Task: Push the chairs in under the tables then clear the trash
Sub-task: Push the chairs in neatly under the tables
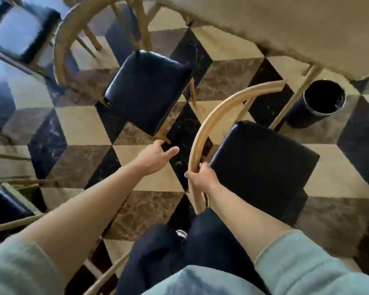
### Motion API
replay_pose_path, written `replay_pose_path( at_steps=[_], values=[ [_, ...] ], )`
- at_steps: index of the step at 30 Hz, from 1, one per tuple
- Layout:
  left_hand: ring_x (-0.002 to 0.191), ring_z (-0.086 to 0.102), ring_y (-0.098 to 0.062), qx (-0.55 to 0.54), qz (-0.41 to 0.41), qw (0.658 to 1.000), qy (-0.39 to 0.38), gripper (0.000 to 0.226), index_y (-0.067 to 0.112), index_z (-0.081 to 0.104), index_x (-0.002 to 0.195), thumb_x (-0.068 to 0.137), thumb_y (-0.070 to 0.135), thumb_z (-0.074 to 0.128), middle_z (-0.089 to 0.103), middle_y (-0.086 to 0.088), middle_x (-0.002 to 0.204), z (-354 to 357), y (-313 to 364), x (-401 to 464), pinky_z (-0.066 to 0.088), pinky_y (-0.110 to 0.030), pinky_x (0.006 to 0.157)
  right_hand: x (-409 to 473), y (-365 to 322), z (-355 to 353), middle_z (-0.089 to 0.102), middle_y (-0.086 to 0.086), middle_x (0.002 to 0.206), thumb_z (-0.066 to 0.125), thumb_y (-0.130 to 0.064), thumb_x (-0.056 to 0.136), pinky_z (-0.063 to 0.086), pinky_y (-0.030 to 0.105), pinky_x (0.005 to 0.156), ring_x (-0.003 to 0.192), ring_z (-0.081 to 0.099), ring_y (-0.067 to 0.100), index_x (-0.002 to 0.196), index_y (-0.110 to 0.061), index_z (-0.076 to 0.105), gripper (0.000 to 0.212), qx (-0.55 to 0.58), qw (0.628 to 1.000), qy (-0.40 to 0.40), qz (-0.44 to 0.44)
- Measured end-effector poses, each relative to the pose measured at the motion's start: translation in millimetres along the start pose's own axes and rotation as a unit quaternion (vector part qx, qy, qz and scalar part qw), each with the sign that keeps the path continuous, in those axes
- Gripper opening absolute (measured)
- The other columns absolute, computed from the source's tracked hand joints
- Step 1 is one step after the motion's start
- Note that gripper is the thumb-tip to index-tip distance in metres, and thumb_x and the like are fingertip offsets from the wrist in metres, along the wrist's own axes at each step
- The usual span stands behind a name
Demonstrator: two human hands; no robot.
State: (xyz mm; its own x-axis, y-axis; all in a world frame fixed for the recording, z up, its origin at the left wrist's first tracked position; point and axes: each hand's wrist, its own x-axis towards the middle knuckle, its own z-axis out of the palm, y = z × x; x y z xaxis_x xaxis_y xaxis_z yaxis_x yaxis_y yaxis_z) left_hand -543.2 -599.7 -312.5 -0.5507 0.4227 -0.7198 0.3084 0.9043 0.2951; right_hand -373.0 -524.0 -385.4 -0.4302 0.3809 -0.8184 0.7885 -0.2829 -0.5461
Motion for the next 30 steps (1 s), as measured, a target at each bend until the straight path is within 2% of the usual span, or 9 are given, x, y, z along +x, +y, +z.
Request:
replay_pose_path(
  at_steps=[3, 7, 10, 13, 15, 17, 22, 25, 30],
  values=[
    [0.138, 0.053, -0.029, 0.043, 0.027, 0.997, -0.058, 0.091, 0.017, 0.038, 0.157, 0.09, 0.077, 0.052, 0.052, -0.009, 0.155, 6, 38, 48, 0.047, -0.044, 0.111, 11, -3, 12, 0.06, 0.006, 0.132, 0.073, -0.03, 0.083, 0.047, 0.047, 0.107, 0.125, 0.058, 0.031, 0.156, -0.024, 0.025, 0.087, 0.068, 0.998, 0.013, 0.008],
    [0.123, 0.061, -0.025, 0.054, 0.062, 0.992, -0.099, 0.092, 0.019, 0.039, 0.156, 0.086, 0.073, 0.064, 0.061, -0.004, 0.142, 12, 105, 111, 0.052, -0.044, 0.105, 24, -11, 20, 0.063, 0.002, 0.114, 0.068, -0.028, 0.083, 0.049, 0.045, 0.103, 0.112, 0.063, 0.03, 0.147, -0.023, 0.037, 0.071, 0.124, 0.989, 0.071, 0.029],
    [0.098, 0.064, -0.013, 0.022, 0.099, 0.989, -0.111, 0.087, 0.023, 0.044, 0.148, 0.079, 0.066, 0.075, 0.064, 0.004, 0.121, 19, 160, 149, 0.053, -0.037, 0.084, 25, -15, 30, 0.055, -0.002, 0.095, 0.063, -0.034, 0.076, 0.048, 0.051, 0.105, 0.107, 0.061, 0.031, 0.136, -0.023, 0.045, 0.063, 0.119, 0.987, 0.095, 0.055],
    [0.087, 0.064, -0.012, 0.02, 0.161, 0.978, -0.133, 0.058, 0.033, 0.054, 0.126, 0.077, 0.044, 0.084, 0.064, 0.006, 0.102, 35, 222, 180, 0.054, -0.033, 0.067, 33, -21, 37, 0.06, -0.002, 0.092, 0.063, -0.05, 0.078, 0.055, 0.049, 0.097, 0.107, 0.063, 0.033, 0.123, -0.024, 0.052, 0.054, 0.114, 0.976, 0.165, 0.082],
    [0.091, 0.067, -0.02, 0.014, 0.191, 0.97, -0.152, 0.056, 0.035, 0.055, 0.118, 0.071, 0.023, 0.083, 0.065, 0.001, 0.104, 43, 247, 188, 0.061, -0.041, 0.072, 35, -19, 34, 0.066, 0.0, 0.1, 0.064, -0.041, 0.085, 0.061, 0.046, 0.086, 0.098, 0.068, 0.03, 0.126, -0.027, 0.051, 0.045, 0.093, 0.975, 0.18, 0.092],
    [0.094, 0.068, -0.026, 0.025, 0.203, 0.96, -0.191, 0.061, 0.033, 0.052, 0.122, 0.071, 0.012, 0.078, 0.063, -0.005, 0.108, 44, 256, 192, 0.065, -0.049, 0.076, 38, -19, 35, 0.067, 0.001, 0.102, 0.06, -0.03, 0.087, 0.062, 0.042, 0.079, 0.091, 0.069, 0.028, 0.13, -0.03, 0.048, 0.045, 0.07, 0.971, 0.193, 0.121],
    [0.098, 0.067, -0.031, 0.032, 0.206, 0.951, -0.23, 0.056, 0.032, 0.046, 0.12, 0.078, 0.006, 0.074, 0.061, -0.007, 0.107, 27, 239, 197, 0.063, -0.053, 0.083, 34, -32, 47, 0.059, -0.006, 0.085, 0.062, -0.031, 0.086, 0.06, 0.037, 0.069, 0.075, 0.065, 0.023, 0.125, -0.029, 0.051, 0.04, 0.026, 0.968, 0.203, 0.149],
    [0.1, 0.067, -0.031, 0.016, 0.194, 0.952, -0.237, 0.054, 0.027, 0.047, 0.119, 0.078, 0.005, 0.075, 0.061, -0.008, 0.107, 1, 226, 213, 0.062, -0.053, 0.086, 39, -43, 51, 0.061, -0.005, 0.086, 0.062, -0.032, 0.085, 0.061, 0.041, 0.071, 0.077, 0.067, 0.025, 0.123, -0.031, 0.052, 0.039, -0.01, 0.968, 0.197, 0.153],
    [0.1, 0.068, -0.034, -0.052, 0.125, 0.965, -0.226, 0.056, 0.027, 0.044, 0.121, 0.082, -0.002, 0.071, 0.061, -0.011, 0.11, -46, 187, 237, 0.062, -0.055, 0.087, 44, -60, 61, 0.057, -0.008, 0.088, 0.057, -0.039, 0.087, 0.055, 0.033, 0.069, 0.078, 0.066, 0.023, 0.125, -0.035, 0.05, 0.039, -0.081, 0.972, 0.18, 0.124]
  ],
)
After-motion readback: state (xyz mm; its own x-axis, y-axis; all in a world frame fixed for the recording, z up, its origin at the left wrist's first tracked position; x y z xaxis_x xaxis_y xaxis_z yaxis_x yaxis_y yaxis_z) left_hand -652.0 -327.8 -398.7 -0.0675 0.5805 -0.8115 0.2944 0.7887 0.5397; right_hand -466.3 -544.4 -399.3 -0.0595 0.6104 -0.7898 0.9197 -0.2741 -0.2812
